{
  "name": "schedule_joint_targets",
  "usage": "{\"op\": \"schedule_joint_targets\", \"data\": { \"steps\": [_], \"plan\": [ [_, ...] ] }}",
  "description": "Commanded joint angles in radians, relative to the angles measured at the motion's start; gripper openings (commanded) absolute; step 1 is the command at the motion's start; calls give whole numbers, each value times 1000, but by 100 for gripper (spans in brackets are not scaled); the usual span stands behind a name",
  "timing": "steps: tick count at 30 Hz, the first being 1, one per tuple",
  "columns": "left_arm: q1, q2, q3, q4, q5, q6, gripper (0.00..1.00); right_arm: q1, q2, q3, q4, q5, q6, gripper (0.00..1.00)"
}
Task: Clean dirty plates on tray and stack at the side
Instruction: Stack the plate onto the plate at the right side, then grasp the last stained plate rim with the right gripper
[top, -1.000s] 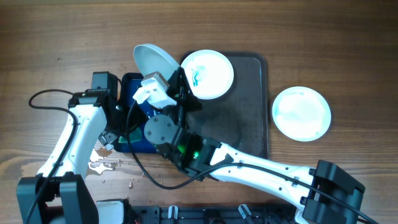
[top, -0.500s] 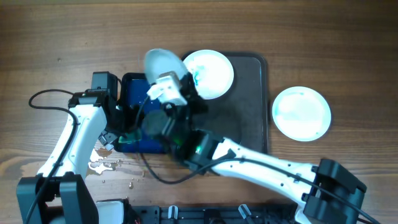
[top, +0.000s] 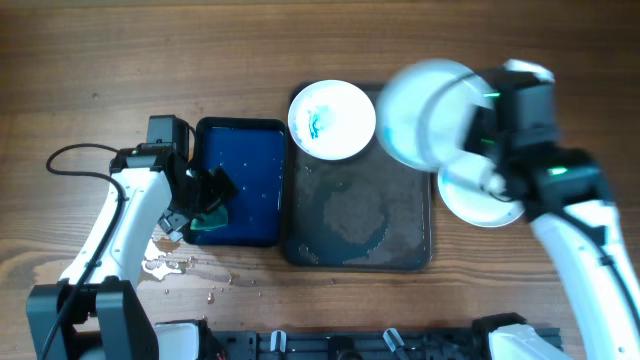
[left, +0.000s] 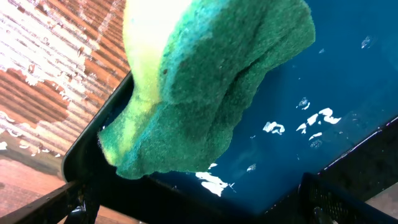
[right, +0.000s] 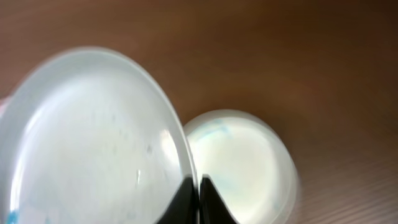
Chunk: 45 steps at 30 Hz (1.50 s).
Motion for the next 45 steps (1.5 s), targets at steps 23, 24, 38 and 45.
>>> {"op": "schedule_joint_targets", "data": {
  "steps": [23, 24, 38, 45],
  "plan": [
    [6, -16, 13, 0, 4, 4, 100, 86, -73, -23, 16, -567, -286, 99],
    [6, -16, 13, 0, 4, 4, 100, 161, -32, -8, 45, -519, -274, 100],
    [6, -16, 13, 0, 4, 4, 100, 246, 856, 105, 643, -355, -198, 73],
    [6, -16, 13, 0, 4, 4, 100, 246, 729, 105, 441, -376, -151, 4]
  ]
}}
